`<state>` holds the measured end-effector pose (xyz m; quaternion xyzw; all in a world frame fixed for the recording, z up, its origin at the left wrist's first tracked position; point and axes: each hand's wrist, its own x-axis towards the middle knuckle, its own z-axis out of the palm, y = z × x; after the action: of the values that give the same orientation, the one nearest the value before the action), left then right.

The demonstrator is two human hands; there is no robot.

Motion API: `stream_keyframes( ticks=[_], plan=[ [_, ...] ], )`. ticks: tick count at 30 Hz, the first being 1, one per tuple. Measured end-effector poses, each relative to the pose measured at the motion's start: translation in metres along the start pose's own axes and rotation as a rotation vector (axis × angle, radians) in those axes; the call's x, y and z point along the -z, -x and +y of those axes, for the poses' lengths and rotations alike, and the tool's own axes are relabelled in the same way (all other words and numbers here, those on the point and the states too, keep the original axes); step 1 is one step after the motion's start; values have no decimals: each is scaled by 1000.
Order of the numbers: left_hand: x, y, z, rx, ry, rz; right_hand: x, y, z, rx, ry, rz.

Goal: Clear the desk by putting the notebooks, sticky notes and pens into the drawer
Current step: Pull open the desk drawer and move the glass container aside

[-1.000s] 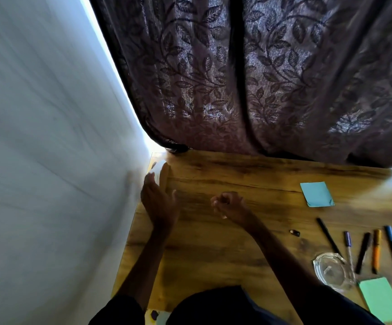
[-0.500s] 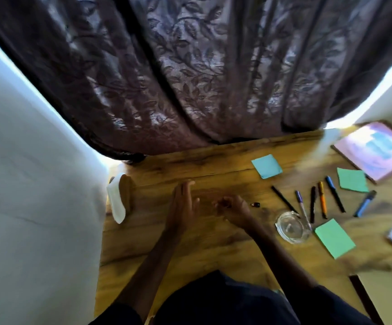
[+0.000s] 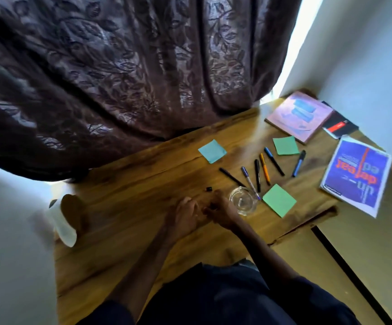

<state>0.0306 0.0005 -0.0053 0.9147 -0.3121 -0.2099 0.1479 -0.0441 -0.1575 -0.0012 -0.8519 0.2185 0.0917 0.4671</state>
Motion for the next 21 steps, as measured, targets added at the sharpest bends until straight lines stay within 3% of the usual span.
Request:
stream_keyframes(
  ticks=[6, 12, 21],
  plan=[
    [-11, -13, 21, -55, -65, -72, 24, 4, 18, 28, 26, 73],
    [-11, -28, 48, -26, -38, 12, 56, -6, 50, -43, 65, 149],
    [-8, -56, 91, 136, 50, 67, 103, -27, 73, -70, 111, 17]
  ],
)
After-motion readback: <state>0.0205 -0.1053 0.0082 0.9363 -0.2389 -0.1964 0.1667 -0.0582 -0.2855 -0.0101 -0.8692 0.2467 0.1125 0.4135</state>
